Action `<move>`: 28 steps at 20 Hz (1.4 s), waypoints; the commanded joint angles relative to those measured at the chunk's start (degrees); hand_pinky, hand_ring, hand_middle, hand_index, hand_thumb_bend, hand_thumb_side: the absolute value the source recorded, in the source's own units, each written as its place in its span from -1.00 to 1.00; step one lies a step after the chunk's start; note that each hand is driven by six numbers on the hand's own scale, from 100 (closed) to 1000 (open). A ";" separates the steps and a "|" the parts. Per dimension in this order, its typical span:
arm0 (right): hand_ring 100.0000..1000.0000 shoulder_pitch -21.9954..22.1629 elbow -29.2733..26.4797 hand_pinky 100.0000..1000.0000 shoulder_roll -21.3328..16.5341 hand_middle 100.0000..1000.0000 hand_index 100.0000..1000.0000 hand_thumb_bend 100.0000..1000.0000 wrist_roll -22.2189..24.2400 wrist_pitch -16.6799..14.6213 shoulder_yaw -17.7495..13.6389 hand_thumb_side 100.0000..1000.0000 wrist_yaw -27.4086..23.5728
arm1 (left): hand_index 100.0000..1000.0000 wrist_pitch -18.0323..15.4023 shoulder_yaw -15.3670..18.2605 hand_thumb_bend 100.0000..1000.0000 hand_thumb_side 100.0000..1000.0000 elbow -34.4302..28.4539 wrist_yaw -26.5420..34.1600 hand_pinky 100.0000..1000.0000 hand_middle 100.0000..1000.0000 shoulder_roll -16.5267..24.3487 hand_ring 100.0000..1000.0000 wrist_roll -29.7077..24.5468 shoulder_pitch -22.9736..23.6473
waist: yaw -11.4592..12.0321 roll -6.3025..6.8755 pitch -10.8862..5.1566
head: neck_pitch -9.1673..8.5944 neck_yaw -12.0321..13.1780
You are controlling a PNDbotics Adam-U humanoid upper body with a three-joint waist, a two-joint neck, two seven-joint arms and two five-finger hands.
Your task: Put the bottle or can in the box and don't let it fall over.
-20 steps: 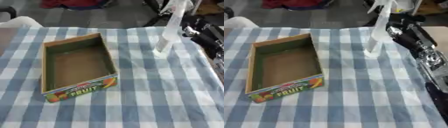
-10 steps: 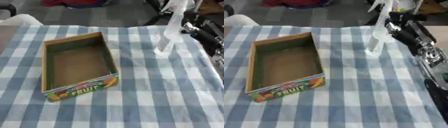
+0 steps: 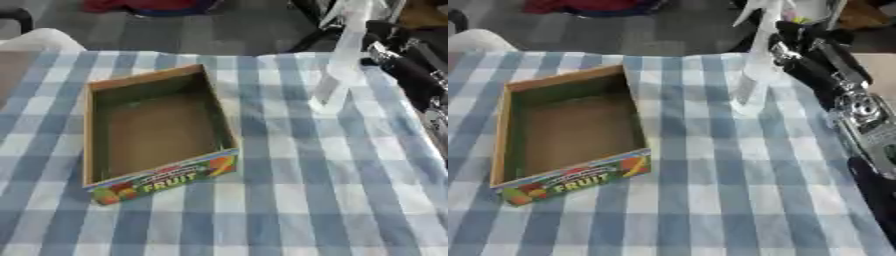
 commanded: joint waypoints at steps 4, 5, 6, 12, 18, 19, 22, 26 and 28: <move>1.00 -0.34 -1.25 0.64 -1.63 1.00 0.83 -1.00 -0.49 0.52 -0.62 -0.11 0.56 | 0.48 -0.21 0.23 0.40 -0.30 -1.02 0.20 0.92 0.04 0.77 -0.14 -0.24 -0.37 | -0.03 0.10 -0.83 | -0.37 -0.03; 1.00 -0.26 -1.26 0.64 -1.67 1.00 0.83 -1.00 -0.60 0.56 -0.70 -0.11 0.62 | 0.48 -0.22 0.23 0.39 -0.30 -1.02 0.20 0.93 0.04 0.75 -0.14 -0.26 -0.38 | -0.06 0.12 -0.79 | -0.34 -0.02; 1.00 -0.17 -1.26 0.64 -1.73 1.00 0.83 -1.00 -0.70 0.58 -0.79 -0.11 0.66 | 0.48 -0.22 0.22 0.39 -0.30 -1.03 0.20 0.93 0.04 0.73 -0.14 -0.29 -0.38 | -0.08 0.14 -0.73 | -0.34 -0.02; 0.99 0.13 -0.93 0.64 -2.17 1.00 0.82 -1.00 -1.19 0.72 -1.27 -0.11 0.71 | 0.48 -0.22 0.12 0.39 -0.30 -1.01 0.23 0.93 0.04 0.56 -0.14 -0.57 -0.48 | -0.06 0.28 -0.10 | -0.89 -0.09; 1.00 0.38 -1.09 0.64 -2.70 1.00 0.82 -1.00 -1.55 0.82 -1.58 -0.09 0.23 | 0.48 -0.30 0.10 0.38 -0.30 -0.97 0.24 0.93 0.04 0.50 -0.14 -0.75 -0.57 | 0.10 0.45 0.46 | -1.52 -0.39; 1.00 0.39 -1.11 0.64 -2.72 1.00 0.82 -1.00 -1.57 0.84 -1.58 -0.09 0.19 | 0.48 -0.31 0.10 0.38 -0.30 -0.96 0.25 0.93 0.04 0.50 -0.14 -0.76 -0.58 | 0.11 0.45 0.48 | -1.54 -0.40; 1.00 0.39 -1.09 0.64 -2.78 1.00 0.82 -1.00 -1.64 0.90 -1.62 -0.10 0.15 | 0.48 -0.32 0.10 0.38 -0.30 -0.94 0.25 0.93 0.04 0.49 -0.14 -0.78 -0.57 | 0.13 0.49 0.57 | -1.67 -0.43; 0.99 0.30 -0.46 0.64 -3.21 1.00 0.82 -1.00 -2.15 1.12 -2.06 -0.09 0.27 | 0.48 -0.42 0.03 0.38 -0.30 -0.93 0.27 0.93 0.04 0.32 -0.14 -0.93 -0.64 | 0.21 0.77 1.20 | -2.44 -0.66; 0.99 0.31 -0.34 0.64 -3.26 1.00 0.81 -1.00 -2.25 1.05 -2.15 -0.09 0.28 | 0.48 -0.44 0.00 0.38 -0.30 -0.94 0.26 0.93 0.04 0.28 -0.14 -1.02 -0.70 | 0.20 0.84 1.33 | -2.48 -0.65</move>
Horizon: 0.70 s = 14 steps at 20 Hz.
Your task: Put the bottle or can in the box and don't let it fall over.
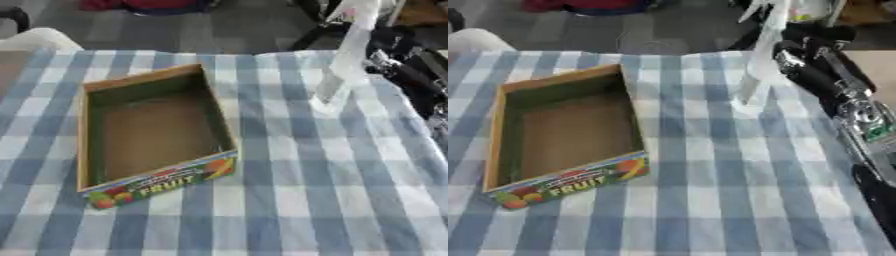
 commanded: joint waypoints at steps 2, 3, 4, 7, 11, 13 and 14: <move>0.99 -0.73 -0.35 0.64 -2.24 1.00 0.81 -1.00 -0.44 -0.20 -1.06 -0.08 -0.18 | 0.48 -0.18 0.02 0.38 -0.30 -0.93 0.24 0.93 0.04 0.72 -0.14 -0.32 -0.62 | 0.00 0.12 -0.72 | -0.88 -0.13; 0.99 -0.75 -0.30 0.64 -2.24 1.00 0.81 -1.00 -0.49 -0.23 -1.14 -0.08 -0.22 | 0.48 -0.19 0.00 0.38 -0.30 -0.93 0.24 0.93 0.04 0.71 -0.14 -0.35 -0.63 | 0.02 0.14 -0.68 | -0.91 -0.13; 1.00 -0.77 -0.23 0.64 -2.27 1.00 0.81 -1.00 -0.54 -0.24 -1.19 -0.08 -0.25 | 0.48 -0.20 -0.01 0.38 -0.30 -0.93 0.25 0.93 0.04 0.71 -0.14 -0.38 -0.64 | 0.04 0.16 -0.63 | -0.96 -0.12; 1.00 -0.98 0.10 0.64 -2.40 1.00 0.81 -1.00 -0.69 -0.22 -1.31 -0.07 -0.34 | 0.48 -0.22 -0.06 0.38 -0.30 -0.93 0.28 0.93 0.04 0.66 -0.15 -0.46 -0.70 | 0.15 0.18 -0.53 | -1.14 -0.14; 1.00 -1.31 0.51 0.64 -2.67 1.00 0.82 -1.00 -0.87 -0.16 -1.36 -0.08 -0.28 | 0.48 -0.23 -0.11 0.37 -0.30 -0.90 0.31 0.93 0.04 0.63 -0.15 -0.56 -0.75 | 0.29 0.20 -0.34 | -1.47 -0.20; 1.00 -1.57 0.76 0.64 -2.91 1.00 0.82 -1.00 -0.99 -0.14 -1.46 -0.08 -0.31 | 0.48 -0.26 -0.13 0.37 -0.30 -0.91 0.32 0.93 0.04 0.66 -0.15 -0.61 -0.81 | 0.41 0.19 -0.23 | -1.69 -0.34; 1.00 -1.65 0.86 0.64 -2.99 1.00 0.82 -1.00 -1.02 -0.15 -1.48 -0.08 -0.34 | 0.48 -0.26 -0.14 0.37 -0.30 -0.91 0.32 0.93 0.04 0.67 -0.15 -0.62 -0.83 | 0.45 0.18 -0.21 | -1.74 -0.38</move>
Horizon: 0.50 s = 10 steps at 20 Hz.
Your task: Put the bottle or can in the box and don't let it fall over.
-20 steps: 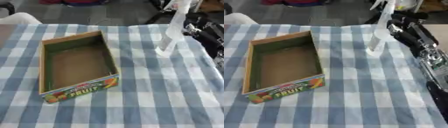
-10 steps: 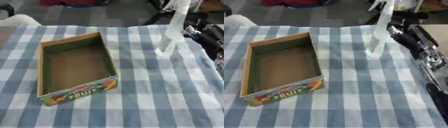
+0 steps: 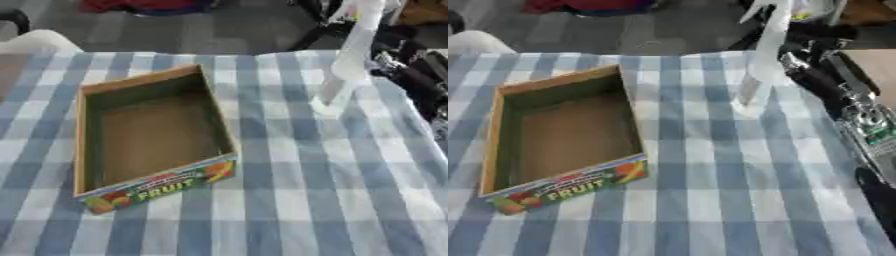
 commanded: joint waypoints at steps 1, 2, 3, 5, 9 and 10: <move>1.00 -1.10 -0.10 0.64 -2.37 1.00 0.82 -1.00 -0.32 -0.04 -0.82 -0.08 -0.35 | 0.48 -0.11 0.19 0.37 -0.30 -0.91 0.29 0.93 0.04 0.68 -0.15 -0.27 -0.46 | 0.07 0.05 -0.83 | -0.86 -0.32; 1.00 -1.21 0.02 0.64 -2.58 1.00 0.82 -1.00 -0.37 -0.03 -0.86 -0.09 -0.34 | 0.48 -0.12 0.18 0.37 -0.30 -0.91 0.29 0.93 0.04 0.67 -0.15 -0.29 -0.48 | 0.15 0.03 -0.76 | -1.02 -0.39; 1.00 -1.34 0.21 0.64 -2.85 1.00 0.82 -1.00 -0.42 -0.02 -0.91 -0.09 -0.31 | 0.48 -0.13 0.16 0.37 -0.30 -0.92 0.30 0.93 0.04 0.66 -0.15 -0.31 -0.51 | 0.24 0.01 -0.69 | -1.18 -0.48; 1.00 -1.55 0.63 0.65 -3.24 1.00 0.82 -1.00 -0.48 -0.04 -0.98 -0.07 -0.32 | 0.48 -0.14 0.14 0.37 -0.30 -0.92 0.31 0.93 0.05 0.67 -0.15 -0.36 -0.53 | 0.36 -0.01 -0.57 | -1.37 -0.61; 1.00 -2.00 1.58 0.65 -3.69 1.00 0.83 -1.00 -0.42 -0.50 -1.08 -0.04 -0.69 | 0.48 -0.16 0.08 0.37 -0.30 -0.96 0.32 0.93 0.05 0.68 -0.15 -0.45 -0.70 | 0.55 -0.07 -0.36 | -1.69 -0.72; 1.00 -2.05 1.74 0.65 -3.73 1.00 0.83 -1.00 -0.38 -0.62 -1.08 -0.04 -0.76 | 0.48 -0.16 0.07 0.37 -0.30 -0.96 0.32 0.93 0.05 0.68 -0.15 -0.47 -0.72 | 0.56 -0.07 -0.35 | -1.72 -0.72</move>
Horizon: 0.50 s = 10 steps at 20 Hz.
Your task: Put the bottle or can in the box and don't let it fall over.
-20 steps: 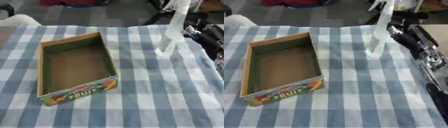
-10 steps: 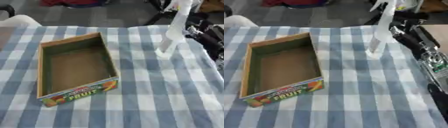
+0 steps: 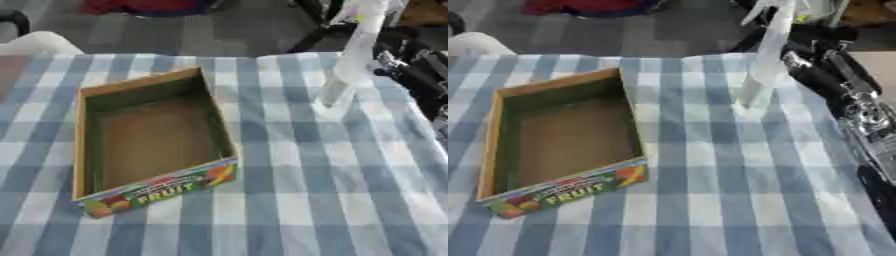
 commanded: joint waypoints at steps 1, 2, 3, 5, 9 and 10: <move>1.00 -1.07 0.12 0.65 -2.32 1.00 0.83 -1.00 -0.01 -0.51 -0.75 -0.04 -0.57 | 0.48 -0.06 0.10 0.37 -0.30 -0.96 0.31 0.93 0.05 0.68 -0.15 -0.20 -0.60 | 0.08 -0.03 -0.86 | -0.93 -0.22; 1.00 -1.14 0.27 0.65 -2.44 1.00 0.83 -1.00 0.06 -0.57 -0.73 0.00 -0.59 | 0.48 -0.06 0.07 0.36 -0.30 -0.96 0.31 0.94 0.05 0.67 -0.15 -0.23 -0.61 | 0.18 -0.05 -0.78 | -0.99 -0.22; 1.00 -1.29 0.51 0.66 -2.65 1.00 0.83 -1.00 0.21 -0.63 -0.71 0.00 -0.63 | 0.48 -0.06 0.04 0.36 -0.30 -0.97 0.31 0.94 0.05 0.66 -0.15 -0.28 -0.63 | 0.33 -0.07 -0.67 | -1.08 -0.25; 1.00 -1.55 1.02 0.66 -2.95 1.00 0.84 -1.00 0.48 -0.88 -0.76 0.01 -0.74 | 0.48 -0.09 0.02 0.36 -0.30 -0.98 0.32 0.94 0.05 0.67 -0.15 -0.35 -0.70 | 0.55 -0.11 -0.52 | -1.25 -0.32; 1.00 -2.06 1.66 0.66 -3.19 1.00 0.84 -1.00 0.98 -1.48 -0.76 0.05 -1.21 | 0.48 -0.11 -0.05 0.36 -0.30 -1.02 0.34 0.94 0.05 0.66 -0.15 -0.47 -0.91 | 0.85 -0.22 -0.28 | -1.52 -0.39; 1.00 -2.15 1.73 0.66 -3.21 1.00 0.84 -1.00 1.11 -1.60 -0.74 0.09 -1.37 | 0.48 -0.10 -0.06 0.36 -0.29 -1.02 0.34 0.94 0.05 0.65 -0.15 -0.49 -0.95 | 0.91 -0.24 -0.24 | -1.55 -0.40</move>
